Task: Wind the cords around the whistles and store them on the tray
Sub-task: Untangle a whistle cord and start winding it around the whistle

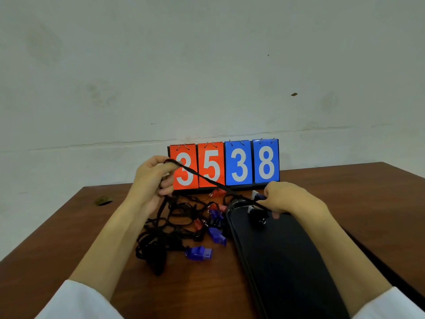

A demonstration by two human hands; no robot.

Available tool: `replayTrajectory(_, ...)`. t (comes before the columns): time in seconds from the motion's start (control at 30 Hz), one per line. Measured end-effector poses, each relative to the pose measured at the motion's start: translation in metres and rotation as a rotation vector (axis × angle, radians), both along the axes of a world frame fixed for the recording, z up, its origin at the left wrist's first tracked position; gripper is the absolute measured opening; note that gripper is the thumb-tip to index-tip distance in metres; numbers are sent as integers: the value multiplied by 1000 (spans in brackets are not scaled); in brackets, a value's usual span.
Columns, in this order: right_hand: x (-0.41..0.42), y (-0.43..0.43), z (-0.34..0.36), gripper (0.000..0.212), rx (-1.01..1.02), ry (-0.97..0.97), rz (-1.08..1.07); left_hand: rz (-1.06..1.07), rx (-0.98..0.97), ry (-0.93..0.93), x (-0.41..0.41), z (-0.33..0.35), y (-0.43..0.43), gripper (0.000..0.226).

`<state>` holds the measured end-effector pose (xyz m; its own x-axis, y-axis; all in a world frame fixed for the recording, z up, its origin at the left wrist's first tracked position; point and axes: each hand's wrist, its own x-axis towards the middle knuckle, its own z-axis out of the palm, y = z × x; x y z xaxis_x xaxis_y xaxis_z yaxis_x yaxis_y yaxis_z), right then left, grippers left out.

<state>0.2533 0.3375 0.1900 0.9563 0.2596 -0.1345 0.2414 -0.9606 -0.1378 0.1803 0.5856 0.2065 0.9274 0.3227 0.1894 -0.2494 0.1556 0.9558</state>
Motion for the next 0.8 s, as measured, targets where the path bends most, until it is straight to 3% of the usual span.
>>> replayTrajectory(0.1,1,-1,0,22,-45,-18,-25,-107,38,152,2,-5,2,31)
replayTrajectory(0.17,3,-2,-1,29,-32,-56,-50,-160,106,231,4,-7,3,35)
replayTrajectory(0.3,11,-9,-3,38,198,-137,-139,-227,188,282,6,-9,8,19)
replayTrajectory(0.37,13,-12,0,36,383,-195,-142,-221,382,373,4,-11,11,20)
replayTrajectory(0.43,10,-10,5,37,551,-274,-130,-230,542,491,2,-14,10,42)
replayTrajectory(0.5,5,-6,10,39,626,-395,-123,-291,567,560,0,-16,7,65)
replayTrajectory(0.6,-3,-1,18,34,843,-475,-116,-305,659,644,3,-21,4,77)
replayTrajectory(0.7,-10,0,26,30,1128,-545,-132,-239,965,727,7,-30,5,45)
replayTrajectory(0.8,-13,-1,30,26,1312,-614,-132,-304,1082,700,11,-34,4,8)
